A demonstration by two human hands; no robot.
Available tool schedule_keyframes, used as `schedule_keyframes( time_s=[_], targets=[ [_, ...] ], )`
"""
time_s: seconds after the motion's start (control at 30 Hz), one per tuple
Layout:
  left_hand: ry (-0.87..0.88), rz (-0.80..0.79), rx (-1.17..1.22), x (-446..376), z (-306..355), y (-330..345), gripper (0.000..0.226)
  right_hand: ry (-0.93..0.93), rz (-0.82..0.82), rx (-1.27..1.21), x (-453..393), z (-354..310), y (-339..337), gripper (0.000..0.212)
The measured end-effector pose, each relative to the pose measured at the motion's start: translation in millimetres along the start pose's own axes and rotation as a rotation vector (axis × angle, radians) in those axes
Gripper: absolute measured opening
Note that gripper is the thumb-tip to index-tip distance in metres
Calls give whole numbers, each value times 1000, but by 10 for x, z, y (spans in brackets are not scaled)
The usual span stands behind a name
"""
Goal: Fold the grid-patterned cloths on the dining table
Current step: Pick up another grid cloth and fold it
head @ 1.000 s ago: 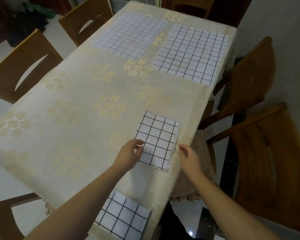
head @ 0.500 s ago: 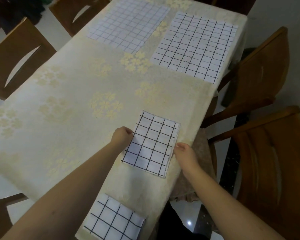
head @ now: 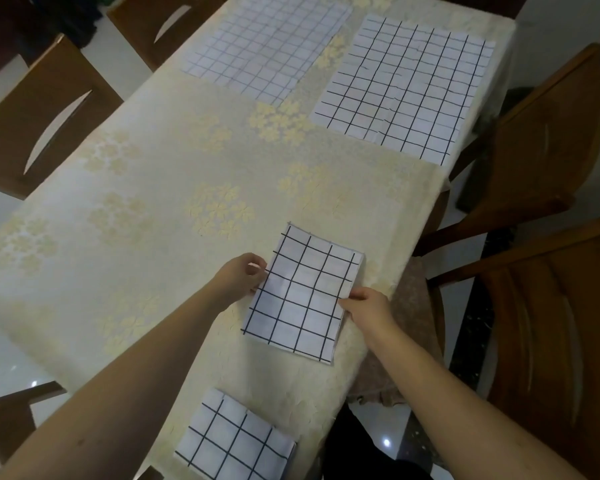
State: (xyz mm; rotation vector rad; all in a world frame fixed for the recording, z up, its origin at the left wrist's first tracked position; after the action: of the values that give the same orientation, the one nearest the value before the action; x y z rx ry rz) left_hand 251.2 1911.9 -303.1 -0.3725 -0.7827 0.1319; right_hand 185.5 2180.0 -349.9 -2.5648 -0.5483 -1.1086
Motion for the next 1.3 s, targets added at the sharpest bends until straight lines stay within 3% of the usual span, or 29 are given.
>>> schedule_keyframes(
  time_s=[0.13,0.23,0.37,0.5,0.6,0.73,0.8,0.9,1.07,1.2,1.3],
  targets=[
    [-38,-42,76,61,-82,10,28,-17,19,28,14,-60,-2,19],
    [-62,-40,89,100,-119,-1,18,36,-66,-114,43,-41,55,31],
    [-51,-43,119,162,-136,-39,9,39,-152,-170,61,-57,123,16],
    [-35,-22,168,246,-133,-101,5,13,-196,-231,73,-96,151,14],
    [-5,-31,229,283,-140,-136,16,-48,-236,-256,122,-164,148,11],
    [33,-17,297,340,-126,-155,19,-194,-206,-128,169,-296,93,17],
    [69,-49,298,368,-98,-140,13,-240,-147,-45,185,-348,45,29],
    [109,-93,321,394,-51,-107,25,-294,-69,99,177,-394,-14,45],
    [140,-116,172,411,32,-94,35,-330,16,-15,176,-381,-125,35],
    [154,-149,33,443,97,-112,40,-342,-45,-20,188,-434,-84,19],
    [235,-129,-81,554,270,-129,25,-369,-138,59,227,-503,15,31]
  ],
)
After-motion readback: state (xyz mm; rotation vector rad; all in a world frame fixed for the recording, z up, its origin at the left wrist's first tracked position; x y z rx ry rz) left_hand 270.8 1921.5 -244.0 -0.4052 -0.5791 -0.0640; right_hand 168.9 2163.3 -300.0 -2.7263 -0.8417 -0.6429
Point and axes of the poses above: each hand's wrist, its own x-axis away from the middle knuckle, its own y-axis out of the palm, z = x × y, the point moved 7 cm from there along -x, towards the middle knuckle, and after that the axes turned 8 degrees about -z, right-handed, at the moved point
